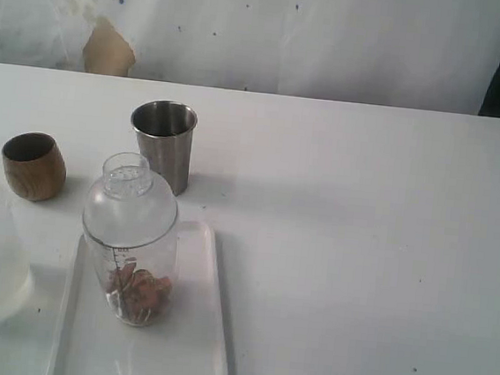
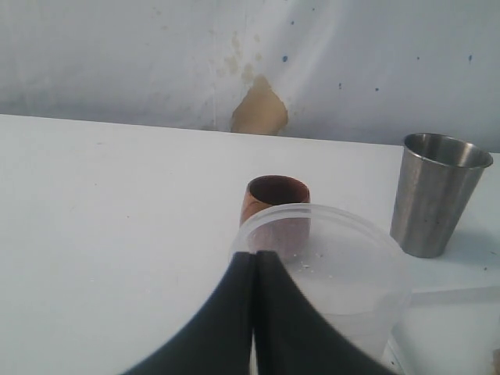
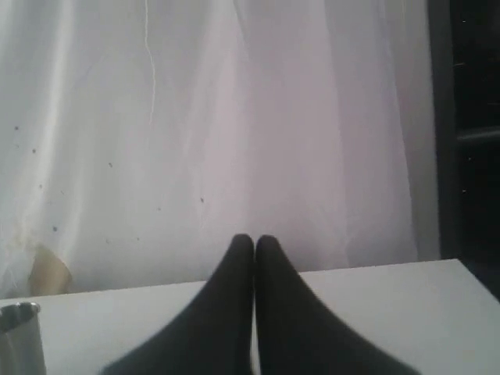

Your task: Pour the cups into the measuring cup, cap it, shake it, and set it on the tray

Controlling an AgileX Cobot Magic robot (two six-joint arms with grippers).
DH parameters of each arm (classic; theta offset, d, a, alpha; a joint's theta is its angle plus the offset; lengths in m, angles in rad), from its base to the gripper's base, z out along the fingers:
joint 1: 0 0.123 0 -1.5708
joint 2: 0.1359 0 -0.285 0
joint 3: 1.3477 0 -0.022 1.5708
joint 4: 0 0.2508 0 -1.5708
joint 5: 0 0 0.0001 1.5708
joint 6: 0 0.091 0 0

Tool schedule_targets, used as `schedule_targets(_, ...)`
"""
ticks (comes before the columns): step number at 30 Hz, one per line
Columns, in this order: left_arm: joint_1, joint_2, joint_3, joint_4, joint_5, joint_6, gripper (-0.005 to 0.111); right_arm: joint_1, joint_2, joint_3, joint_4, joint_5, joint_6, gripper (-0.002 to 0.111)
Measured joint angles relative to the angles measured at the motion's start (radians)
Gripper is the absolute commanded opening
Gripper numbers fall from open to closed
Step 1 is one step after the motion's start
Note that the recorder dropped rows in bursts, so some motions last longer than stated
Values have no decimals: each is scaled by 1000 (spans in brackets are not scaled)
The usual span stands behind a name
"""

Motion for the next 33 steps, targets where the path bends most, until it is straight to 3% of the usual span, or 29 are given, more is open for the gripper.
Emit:
schedule_targets(5, 0, 0, 0, 0, 0, 0, 0, 0, -19, 35, -13, 89, -96, 0)
schedule_targets(13, 0, 0, 0, 0, 0, 0, 0, 0, -19, 199, -13, 1, -137, 0)
schedule_targets(22, 0, 0, 0, 0, 0, 0, 0, 17, -19, 205, -13, 38, -212, 0)
schedule_targets(33, 0, 0, 0, 0, 0, 0, 0, 51, -19, 205, 5, 225, -220, 0)
